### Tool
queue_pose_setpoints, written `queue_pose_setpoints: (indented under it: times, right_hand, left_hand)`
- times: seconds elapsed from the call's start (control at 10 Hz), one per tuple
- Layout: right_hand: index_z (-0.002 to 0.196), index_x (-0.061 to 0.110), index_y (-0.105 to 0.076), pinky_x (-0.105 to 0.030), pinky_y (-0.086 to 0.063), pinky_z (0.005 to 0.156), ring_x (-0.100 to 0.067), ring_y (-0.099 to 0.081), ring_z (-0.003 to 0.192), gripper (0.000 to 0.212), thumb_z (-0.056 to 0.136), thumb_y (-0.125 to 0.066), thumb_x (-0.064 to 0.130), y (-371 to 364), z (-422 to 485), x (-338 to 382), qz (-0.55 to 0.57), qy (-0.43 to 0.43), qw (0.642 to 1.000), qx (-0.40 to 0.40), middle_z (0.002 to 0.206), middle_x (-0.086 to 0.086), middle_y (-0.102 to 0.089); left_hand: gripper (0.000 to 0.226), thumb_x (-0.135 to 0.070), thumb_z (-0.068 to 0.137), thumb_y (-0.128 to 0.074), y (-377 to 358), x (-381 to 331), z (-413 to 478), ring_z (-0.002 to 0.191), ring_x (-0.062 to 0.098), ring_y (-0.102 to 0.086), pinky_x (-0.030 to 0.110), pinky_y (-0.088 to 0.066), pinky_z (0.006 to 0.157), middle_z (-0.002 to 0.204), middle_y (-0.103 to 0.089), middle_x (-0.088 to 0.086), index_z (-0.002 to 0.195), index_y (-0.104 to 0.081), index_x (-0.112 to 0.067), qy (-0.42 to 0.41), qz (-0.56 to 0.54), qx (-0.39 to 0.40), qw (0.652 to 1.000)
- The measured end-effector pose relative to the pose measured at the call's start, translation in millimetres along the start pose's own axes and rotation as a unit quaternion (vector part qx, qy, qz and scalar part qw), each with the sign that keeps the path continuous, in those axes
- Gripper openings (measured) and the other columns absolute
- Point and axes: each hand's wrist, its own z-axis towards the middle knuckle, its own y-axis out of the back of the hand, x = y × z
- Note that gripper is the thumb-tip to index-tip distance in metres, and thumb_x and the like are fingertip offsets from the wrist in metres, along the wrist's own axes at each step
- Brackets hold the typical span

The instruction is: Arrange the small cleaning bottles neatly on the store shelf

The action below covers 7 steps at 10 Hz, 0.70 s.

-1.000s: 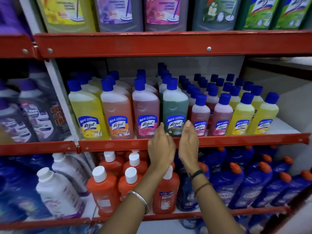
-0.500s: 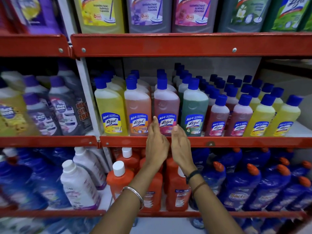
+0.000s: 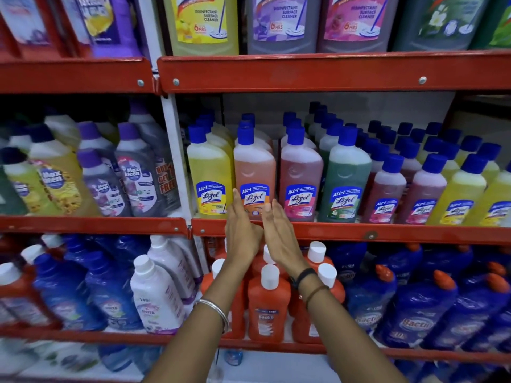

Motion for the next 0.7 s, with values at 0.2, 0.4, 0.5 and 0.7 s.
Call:
queue_pose_setpoints:
  times: [0.2,0.4,0.5,0.7]
  right_hand:
    - [0.131,0.011,-0.048,-0.021,-0.034,0.105,-0.013,-0.048,0.124,0.091,0.077,-0.020,0.079,-28.9,-6.9,16.5,0.099,0.153,0.982,-0.040,0.133,-0.004,-0.052]
    - [0.150,0.012,-0.006,-0.031,0.000,0.121,-0.011,0.000,0.148,0.076,0.090,-0.016,0.059,-52.1,10.8,46.6,0.057,0.022,0.990,0.129,0.162,-0.003,-0.001]
    - [0.150,0.011,-0.008,-0.033,-0.001,0.121,-0.012,-0.001,0.148,0.075,0.091,-0.016,0.058,-51.7,14.0,47.0,0.043,0.015,0.991,0.124,0.161,-0.004,-0.003]
    - [0.140,0.018,-0.040,-0.046,-0.032,0.114,-0.017,-0.041,0.136,0.097,0.072,-0.019,0.084,-15.4,2.2,64.3,0.158,0.017,0.986,0.049,0.148,-0.005,-0.044]
  left_hand:
    - [0.043,-0.020,0.085,-0.043,24.7,15.2,12.7,0.114,0.033,-0.042,0.039,-0.036,0.099,0.122,-0.040,0.020,0.126,-0.044,-0.005,-0.030,-0.074,-0.203,0.976]
    - [0.045,-0.028,0.100,-0.026,42.9,30.8,37.9,0.135,0.031,-0.030,0.034,-0.024,0.108,0.145,-0.030,0.021,0.141,-0.031,-0.009,0.038,-0.120,-0.191,0.974]
    - [0.046,-0.030,0.101,-0.025,45.8,30.6,38.9,0.136,0.030,-0.029,0.036,-0.022,0.111,0.146,-0.032,0.020,0.141,-0.032,-0.009,0.041,-0.102,-0.180,0.977]
    - [0.048,-0.036,0.099,-0.030,64.4,6.8,39.5,0.124,0.035,-0.039,0.039,-0.029,0.105,0.133,-0.039,0.023,0.128,-0.042,0.000,0.081,-0.053,-0.182,0.979]
